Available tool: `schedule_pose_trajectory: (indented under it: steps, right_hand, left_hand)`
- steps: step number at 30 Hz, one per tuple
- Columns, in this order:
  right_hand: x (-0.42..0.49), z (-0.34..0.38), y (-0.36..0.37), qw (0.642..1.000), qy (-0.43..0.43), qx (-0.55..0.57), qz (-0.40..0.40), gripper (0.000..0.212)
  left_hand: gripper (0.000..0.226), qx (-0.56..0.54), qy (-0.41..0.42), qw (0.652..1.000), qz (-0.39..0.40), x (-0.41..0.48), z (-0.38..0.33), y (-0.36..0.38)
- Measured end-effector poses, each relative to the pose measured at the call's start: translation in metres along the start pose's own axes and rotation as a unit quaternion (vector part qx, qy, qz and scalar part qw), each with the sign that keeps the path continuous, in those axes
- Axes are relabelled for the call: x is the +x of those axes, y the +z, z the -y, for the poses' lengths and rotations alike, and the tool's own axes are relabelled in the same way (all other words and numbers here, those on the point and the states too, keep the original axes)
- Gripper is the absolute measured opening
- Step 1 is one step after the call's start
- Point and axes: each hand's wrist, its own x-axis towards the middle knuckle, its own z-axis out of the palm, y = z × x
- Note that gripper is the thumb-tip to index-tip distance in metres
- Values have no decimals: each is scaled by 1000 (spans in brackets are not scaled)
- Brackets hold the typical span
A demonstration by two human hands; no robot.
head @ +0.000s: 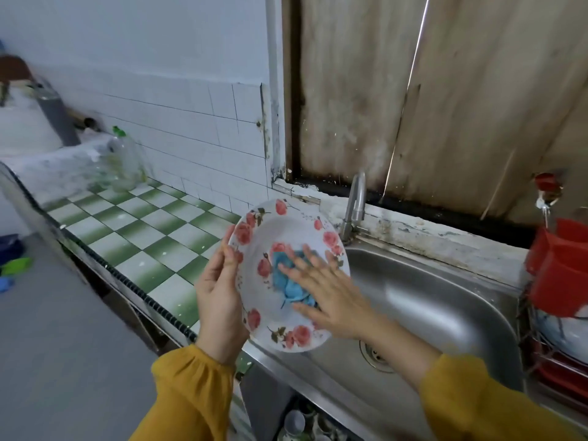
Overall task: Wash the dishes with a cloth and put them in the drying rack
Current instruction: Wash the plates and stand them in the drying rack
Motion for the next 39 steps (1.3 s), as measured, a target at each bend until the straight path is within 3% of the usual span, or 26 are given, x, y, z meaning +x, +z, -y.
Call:
schedule_pose_trajectory:
  steps: [2, 4, 7, 9, 11, 14, 17, 18, 21, 22, 24, 26, 28, 31, 33, 35, 37, 39]
  right_hand:
    - [11, -18, -6, 993, 105, -19, -49, 68]
    - [26, -4, -14, 979, 166, 47, -108, 71]
    - [32, 40, -11, 965, 69, 236, -94, 72]
    - [16, 42, 3, 980, -21, 192, -44, 68]
    - [7, 10, 6, 996, -23, 69, -60, 62]
    - [13, -22, -7, 988, 122, -29, -91, 73]
    - [32, -1, -18, 953, 244, 36, -174, 71]
    - [36, 14, -19, 953, 224, 80, -185, 70]
    - [30, 47, -5, 977, 30, 122, -171, 64]
    - [27, 45, -3, 983, 6, 93, -157, 63]
    - [30, 26, -5, 983, 73, 26, -169, 61]
    - [39, 14, -11, 950, 213, 28, -228, 63]
    - [50, 17, -17, 915, 272, 71, -289, 65]
    - [60, 38, -13, 931, 166, 135, -295, 69]
    - [57, 40, -7, 946, 79, 107, -296, 69]
    - [60, 31, -8, 931, 124, 83, -332, 66]
    - [68, 34, -15, 876, 233, 152, -395, 65]
    - [73, 52, -21, 849, 233, 234, -412, 65]
  left_hand:
    - [35, 8, 2, 1000, 10, 0, 2, 2]
    - [37, 31, 11, 999, 33, -3, 8, 11]
    - [39, 39, 38, 997, 62, 0, 5, 21]
    - [39, 16, 47, 997, 55, 9, -3, 16]
    - [47, 7, 51, 998, 44, 17, -11, 8]
    - [48, 14, 41, 998, 54, 15, -6, 6]
    - [41, 26, 12, 997, 73, 4, 9, 17]
    - [39, 38, 11, 996, 79, 1, 12, 20]
    - [33, 34, 8, 996, 78, 3, 11, 20]
    - [35, 11, -8, 997, 70, 6, 9, 17]
    - [39, -16, -29, 997, 64, 8, 7, 13]
    - [38, -5, -27, 997, 77, 5, 9, 12]
    - [36, 21, -7, 996, 85, 2, 9, 16]
    - [33, 58, 34, 993, 96, 4, 8, 17]
    - [28, 58, 40, 992, 102, 6, 6, 13]
    - [28, 56, 40, 991, 117, 6, 5, 8]
    - [32, 79, 50, 987, 130, 2, 5, 9]
    - [33, 100, 67, 984, 133, 2, 5, 12]
